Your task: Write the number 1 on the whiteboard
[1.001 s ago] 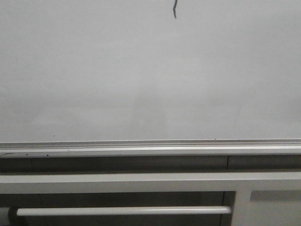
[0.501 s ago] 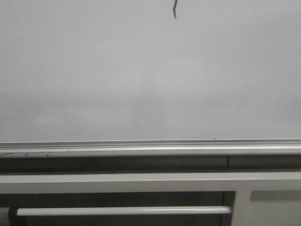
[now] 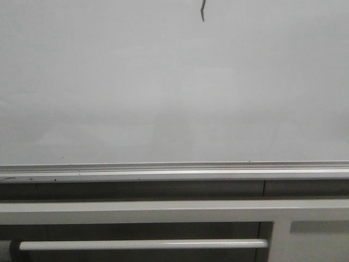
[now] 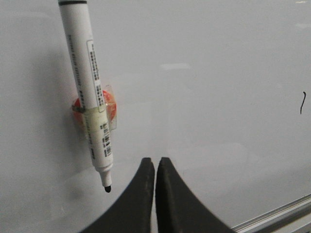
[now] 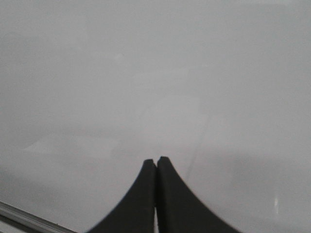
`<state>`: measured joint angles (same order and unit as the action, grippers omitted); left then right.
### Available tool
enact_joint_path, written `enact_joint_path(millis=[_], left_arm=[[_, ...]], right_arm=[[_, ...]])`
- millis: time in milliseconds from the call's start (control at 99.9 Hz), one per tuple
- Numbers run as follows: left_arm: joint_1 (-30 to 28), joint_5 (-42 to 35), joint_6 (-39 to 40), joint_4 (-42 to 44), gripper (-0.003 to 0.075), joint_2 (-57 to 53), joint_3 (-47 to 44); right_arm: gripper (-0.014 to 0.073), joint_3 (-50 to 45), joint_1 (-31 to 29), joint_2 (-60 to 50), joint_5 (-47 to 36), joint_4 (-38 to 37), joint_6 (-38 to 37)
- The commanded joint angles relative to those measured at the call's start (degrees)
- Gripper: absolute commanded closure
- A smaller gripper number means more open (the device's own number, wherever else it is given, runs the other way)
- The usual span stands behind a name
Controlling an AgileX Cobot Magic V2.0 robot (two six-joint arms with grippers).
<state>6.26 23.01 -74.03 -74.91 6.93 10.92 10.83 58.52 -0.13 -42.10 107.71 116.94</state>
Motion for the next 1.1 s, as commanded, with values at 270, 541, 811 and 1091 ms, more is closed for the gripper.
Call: enact_joint_path(millis=[270, 541, 811, 1091], left_arm=[[-0.05, -0.49, 0.53, -2.12, 0.0741, 0.61, 1.49], [-0.3, -11.41, 37.24, 31.38, 0.0741, 0.61, 1.49], [-0.31, -27.72, 74.47, 73.14, 0.0741, -0.03, -4.09], [-2.22, -27.76, 75.06, 71.69, 0.0741, -7.26, -13.53]], right_arm=[[0.0658, 1.46, -0.11, 0.67, 2.31, -0.84, -0.03], [0.0658, 1.46, -0.11, 0.67, 2.31, -0.84, -0.03], [0.0658, 1.46, -0.11, 0.67, 2.31, -0.84, -0.03], [0.0658, 1.46, -0.11, 0.67, 2.31, -0.84, -0.03]])
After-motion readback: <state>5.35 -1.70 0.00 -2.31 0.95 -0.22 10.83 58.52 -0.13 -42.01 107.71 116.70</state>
